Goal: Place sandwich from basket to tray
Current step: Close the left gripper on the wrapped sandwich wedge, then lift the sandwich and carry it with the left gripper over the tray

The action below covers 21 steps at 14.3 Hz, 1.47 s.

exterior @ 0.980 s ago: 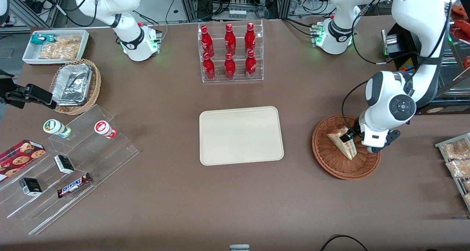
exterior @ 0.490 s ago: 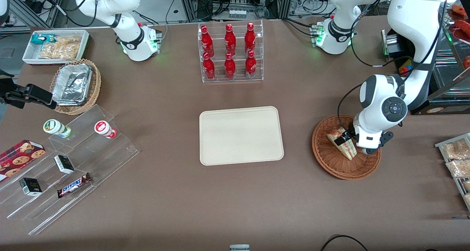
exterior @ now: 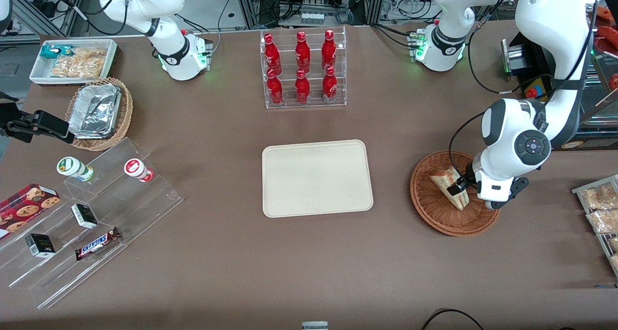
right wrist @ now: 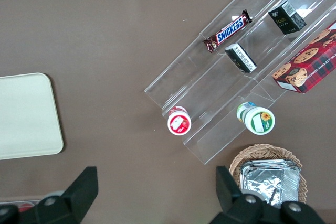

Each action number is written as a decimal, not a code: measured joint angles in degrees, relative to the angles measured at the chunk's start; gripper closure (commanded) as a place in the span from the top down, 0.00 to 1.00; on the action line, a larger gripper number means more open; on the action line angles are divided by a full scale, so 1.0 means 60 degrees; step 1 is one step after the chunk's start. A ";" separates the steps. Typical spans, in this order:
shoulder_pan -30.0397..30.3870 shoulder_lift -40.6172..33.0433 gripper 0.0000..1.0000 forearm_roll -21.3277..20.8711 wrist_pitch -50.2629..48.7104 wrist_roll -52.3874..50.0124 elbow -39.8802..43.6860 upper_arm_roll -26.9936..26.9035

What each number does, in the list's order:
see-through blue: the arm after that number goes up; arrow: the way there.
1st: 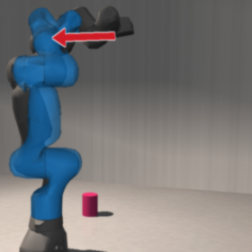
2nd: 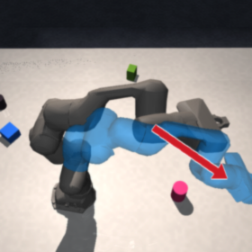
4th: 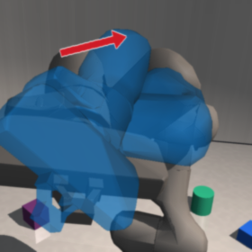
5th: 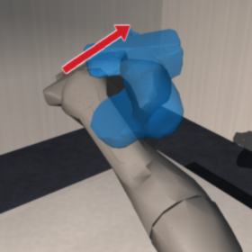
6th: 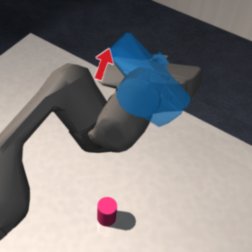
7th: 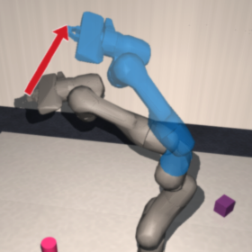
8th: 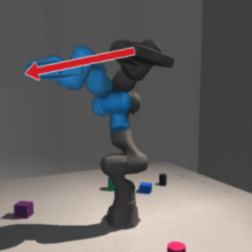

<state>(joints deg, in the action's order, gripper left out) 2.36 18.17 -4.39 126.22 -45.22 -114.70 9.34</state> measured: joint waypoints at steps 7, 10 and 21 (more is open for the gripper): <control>-0.0136 0.0404 1.00 0.0000 0.0218 -0.0459 -0.0245 0.0006; -0.0170 0.0572 0.78 0.0000 0.0493 -0.0655 -0.0353 0.0006; -0.0251 0.0133 0.07 -0.0016 0.0586 -0.0659 -0.0040 0.0358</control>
<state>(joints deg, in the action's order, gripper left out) 0.85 18.97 -4.49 129.74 -49.17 -114.94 11.49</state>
